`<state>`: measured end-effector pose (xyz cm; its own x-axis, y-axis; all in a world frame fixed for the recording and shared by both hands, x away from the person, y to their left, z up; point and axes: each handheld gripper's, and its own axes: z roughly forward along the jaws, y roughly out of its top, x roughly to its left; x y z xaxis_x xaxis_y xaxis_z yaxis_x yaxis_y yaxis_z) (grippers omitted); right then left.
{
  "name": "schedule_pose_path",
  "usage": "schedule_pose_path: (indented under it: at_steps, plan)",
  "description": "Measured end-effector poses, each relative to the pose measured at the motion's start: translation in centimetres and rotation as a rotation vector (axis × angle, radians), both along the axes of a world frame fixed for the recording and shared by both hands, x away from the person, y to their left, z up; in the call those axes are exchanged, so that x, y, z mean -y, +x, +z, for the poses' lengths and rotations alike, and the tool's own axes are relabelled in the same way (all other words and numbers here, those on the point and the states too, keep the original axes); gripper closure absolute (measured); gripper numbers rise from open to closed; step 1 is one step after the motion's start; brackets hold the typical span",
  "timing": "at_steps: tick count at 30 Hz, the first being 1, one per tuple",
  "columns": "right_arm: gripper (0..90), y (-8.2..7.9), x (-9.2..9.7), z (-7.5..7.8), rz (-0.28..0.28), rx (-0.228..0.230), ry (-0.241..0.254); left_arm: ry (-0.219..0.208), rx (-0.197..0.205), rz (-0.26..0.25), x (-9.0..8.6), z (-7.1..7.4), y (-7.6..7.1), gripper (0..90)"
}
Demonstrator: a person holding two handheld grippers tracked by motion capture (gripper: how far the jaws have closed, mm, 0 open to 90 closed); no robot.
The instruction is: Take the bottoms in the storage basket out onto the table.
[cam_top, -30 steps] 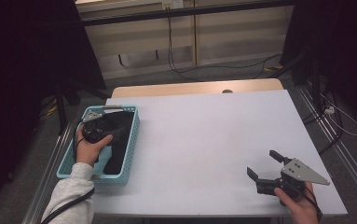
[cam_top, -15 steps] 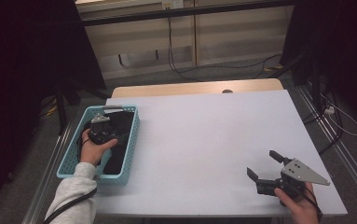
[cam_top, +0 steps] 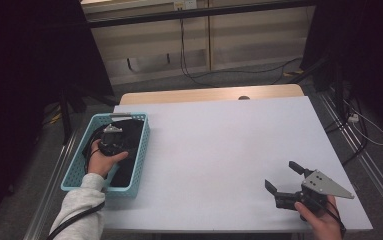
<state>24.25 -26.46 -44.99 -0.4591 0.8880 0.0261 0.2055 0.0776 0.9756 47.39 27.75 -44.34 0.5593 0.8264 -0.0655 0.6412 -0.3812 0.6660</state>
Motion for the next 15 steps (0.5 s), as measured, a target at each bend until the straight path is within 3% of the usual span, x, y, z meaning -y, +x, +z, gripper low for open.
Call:
schedule_pose_path:
  at_steps: [7,9,15]
  plan:
    - [1.2,0.0,0.01,0.0,0.001,0.0,-0.001,0.021,-0.033,-0.023,0.22,-0.34,-0.02,14.3]
    - [1.2,0.0,-0.01,0.0,0.0,-0.001,0.002,0.018,-0.06,-0.032,0.27,-0.48,-0.02,15.9]
    - [1.2,0.02,0.02,-0.01,0.001,-0.001,-0.001,0.032,-0.062,-0.035,0.36,-0.61,-0.03,16.8]
